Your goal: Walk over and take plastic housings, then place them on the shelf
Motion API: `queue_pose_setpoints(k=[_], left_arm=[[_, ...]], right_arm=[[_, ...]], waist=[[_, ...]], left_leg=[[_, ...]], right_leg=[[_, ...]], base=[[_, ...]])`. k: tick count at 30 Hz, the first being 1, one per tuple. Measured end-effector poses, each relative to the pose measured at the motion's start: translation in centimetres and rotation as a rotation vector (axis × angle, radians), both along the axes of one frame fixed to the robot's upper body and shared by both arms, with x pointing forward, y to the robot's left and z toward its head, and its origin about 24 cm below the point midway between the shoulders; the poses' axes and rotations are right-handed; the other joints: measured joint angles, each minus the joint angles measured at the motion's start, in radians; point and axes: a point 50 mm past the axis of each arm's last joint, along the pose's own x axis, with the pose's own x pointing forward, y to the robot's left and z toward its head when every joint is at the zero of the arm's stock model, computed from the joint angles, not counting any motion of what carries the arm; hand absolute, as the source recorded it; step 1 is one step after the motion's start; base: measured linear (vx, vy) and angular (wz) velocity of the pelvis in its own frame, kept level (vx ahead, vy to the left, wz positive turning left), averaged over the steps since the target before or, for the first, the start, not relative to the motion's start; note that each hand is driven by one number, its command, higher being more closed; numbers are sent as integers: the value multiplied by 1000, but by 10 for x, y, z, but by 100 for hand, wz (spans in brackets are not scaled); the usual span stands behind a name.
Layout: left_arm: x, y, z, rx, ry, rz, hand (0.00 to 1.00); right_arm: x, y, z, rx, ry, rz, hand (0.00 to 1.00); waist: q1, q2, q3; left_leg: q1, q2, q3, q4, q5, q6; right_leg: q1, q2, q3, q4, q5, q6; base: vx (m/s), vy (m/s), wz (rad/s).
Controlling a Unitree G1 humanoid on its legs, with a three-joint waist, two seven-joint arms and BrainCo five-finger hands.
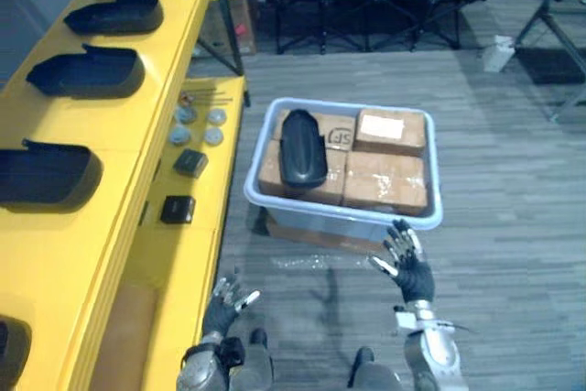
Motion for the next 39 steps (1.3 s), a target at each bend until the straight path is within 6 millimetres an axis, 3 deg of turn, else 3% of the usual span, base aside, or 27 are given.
queue_pose_setpoints(k=[4,6,11,14,16,17,20,25,29,32,33,36,39], left_arm=[[-8,8,-3,31,-3,35,0],[-9,11,-2,44,-20,37,0],[-7,18,2,82,-52,8,0],[0,19,8,95,-84,-22,0],[2,21,9,100,-92,-22,0],[3,22,10,103,-95,-22,0],[10,22,10,104,-92,-23,0],[-7,16,-16,58,50,31,0],[-21,12,-30,43,128,40,0],[-33,9,-43,44,198,12,0],[-34,7,-47,43,205,0,0],[-50,11,-60,49,289,-10,0],[-63,26,-68,75,356,50,0]], right_arm=[[7,3,-5,16,17,-13,0],[4,3,-11,41,48,-30,0],[-6,2,-18,59,78,-41,0],[-15,1,-23,57,99,-27,0],[-21,-2,-25,54,107,-14,0],[-22,-4,-25,52,106,-16,0],[-28,-17,-24,28,104,-50,0],[-23,-31,-11,-12,50,-103,0],[-23,-44,-8,-13,59,-159,0],[-16,-47,-5,-19,52,-182,0],[-14,-49,-5,-21,53,-202,0],[3,-53,0,-23,26,-248,0],[19,-62,9,-24,-12,-309,0]], waist=[[25,-30,17],[34,-42,24],[23,-64,9],[12,-74,4],[-6,-75,3],[-7,-75,3],[-16,-71,-4],[-8,-54,-13],[-8,-42,-15],[-8,-23,-6],[-6,-1,-6],[-8,29,0],[-5,31,1]], left_leg=[[17,2,19,14,-10,4],[9,17,31,96,-67,5],[-36,38,45,218,-132,13],[-64,37,46,231,-136,16],[-72,34,28,231,-135,17],[-73,31,18,230,-135,17],[-91,13,-36,222,-125,10],[-88,14,-70,177,-82,0],[-73,12,-42,111,3,-3],[-33,11,-30,6,65,-13],[-13,14,-28,-33,80,-19],[39,19,0,-76,81,-19],[35,10,5,-97,100,-13]], right_leg=[[5,-5,12,18,-10,-12],[8,-1,33,57,-38,-25],[6,14,63,47,-30,-5],[-11,26,104,26,-9,-39],[-10,46,147,20,-36,-80],[-8,50,153,20,-46,-78],[-13,66,167,44,-85,-60],[-2,76,126,52,-105,-32],[51,75,79,20,-103,-31],[63,69,56,11,-102,-33],[61,71,55,16,-102,-33],[69,71,82,27,-102,-33],[41,60,82,44,-102,-30]], base=[[-29,25,-8],[-60,58,-24],[-39,91,-20],[-10,82,-8],[-10,25,20],[-5,-40,38],[18,-63,55],[55,-100,31],[45,-99,56],[-5,-61,32],[-52,-40,4],[-65,8,-22],[-119,48,-6]])
